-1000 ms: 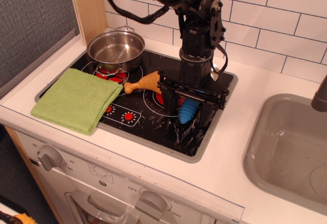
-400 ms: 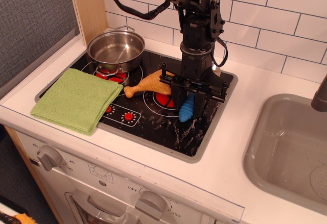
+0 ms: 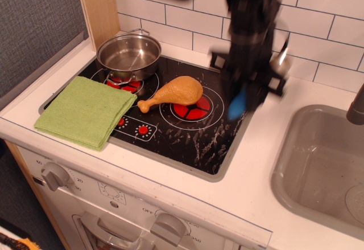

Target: Put the blue spoon on the green rag.

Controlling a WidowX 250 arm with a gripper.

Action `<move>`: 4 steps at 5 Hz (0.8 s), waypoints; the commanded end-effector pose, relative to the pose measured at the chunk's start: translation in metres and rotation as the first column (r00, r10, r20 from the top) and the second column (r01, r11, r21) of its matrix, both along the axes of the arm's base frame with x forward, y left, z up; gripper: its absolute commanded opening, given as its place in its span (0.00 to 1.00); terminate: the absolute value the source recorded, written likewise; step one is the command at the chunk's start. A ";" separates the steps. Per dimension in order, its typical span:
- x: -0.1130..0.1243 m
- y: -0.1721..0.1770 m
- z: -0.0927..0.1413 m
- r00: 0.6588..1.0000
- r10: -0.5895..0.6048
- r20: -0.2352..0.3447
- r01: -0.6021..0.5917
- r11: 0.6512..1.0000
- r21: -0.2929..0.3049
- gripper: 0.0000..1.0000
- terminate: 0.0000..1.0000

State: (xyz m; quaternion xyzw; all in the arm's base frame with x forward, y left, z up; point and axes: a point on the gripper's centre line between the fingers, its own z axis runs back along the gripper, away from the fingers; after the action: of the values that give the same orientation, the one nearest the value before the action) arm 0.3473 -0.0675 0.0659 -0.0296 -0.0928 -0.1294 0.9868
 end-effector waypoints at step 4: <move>-0.116 0.214 0.020 0.988 0.149 -0.031 -0.142 0.976 0.166 0.00 0.00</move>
State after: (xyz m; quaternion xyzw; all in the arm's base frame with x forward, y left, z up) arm 0.2298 0.1443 0.0633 0.0419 -0.0410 -0.0586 0.9966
